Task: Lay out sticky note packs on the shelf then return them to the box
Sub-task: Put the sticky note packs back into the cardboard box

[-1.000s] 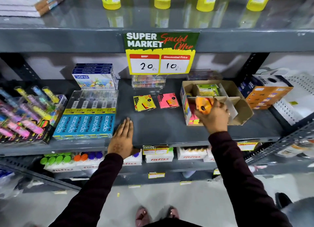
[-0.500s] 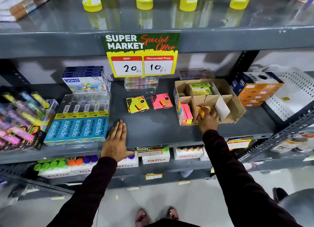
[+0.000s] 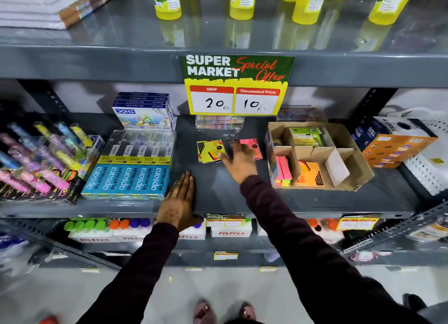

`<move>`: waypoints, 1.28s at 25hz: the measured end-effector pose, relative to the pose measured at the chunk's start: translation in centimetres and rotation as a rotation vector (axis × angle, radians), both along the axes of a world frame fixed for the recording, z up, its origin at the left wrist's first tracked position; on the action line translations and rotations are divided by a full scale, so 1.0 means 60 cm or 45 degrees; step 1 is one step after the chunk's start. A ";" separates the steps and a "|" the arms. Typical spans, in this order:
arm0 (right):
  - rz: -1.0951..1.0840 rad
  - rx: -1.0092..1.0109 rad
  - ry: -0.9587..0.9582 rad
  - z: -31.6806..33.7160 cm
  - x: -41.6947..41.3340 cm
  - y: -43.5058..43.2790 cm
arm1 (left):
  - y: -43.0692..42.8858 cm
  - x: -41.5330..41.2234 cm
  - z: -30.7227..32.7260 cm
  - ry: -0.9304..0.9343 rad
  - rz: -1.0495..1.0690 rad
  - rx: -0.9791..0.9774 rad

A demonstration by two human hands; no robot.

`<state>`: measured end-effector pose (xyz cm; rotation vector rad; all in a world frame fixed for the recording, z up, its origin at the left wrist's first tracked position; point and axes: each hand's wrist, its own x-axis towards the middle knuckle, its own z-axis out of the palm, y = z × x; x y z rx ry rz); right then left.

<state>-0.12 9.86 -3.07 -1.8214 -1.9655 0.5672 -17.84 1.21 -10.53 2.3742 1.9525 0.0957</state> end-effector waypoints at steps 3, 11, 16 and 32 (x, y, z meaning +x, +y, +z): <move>0.053 -0.215 -0.248 -0.034 -0.062 0.042 | 0.002 -0.001 0.002 -0.033 -0.022 -0.083; -0.084 -0.189 -0.315 -0.031 -0.114 0.057 | 0.002 0.001 0.003 -0.062 -0.034 -0.037; -0.080 0.016 -0.327 0.012 -0.054 0.003 | 0.005 -0.005 -0.008 -0.046 -0.054 0.031; -0.763 -0.081 -0.026 -0.031 0.279 -0.056 | 0.007 -0.008 -0.020 -0.010 -0.061 0.013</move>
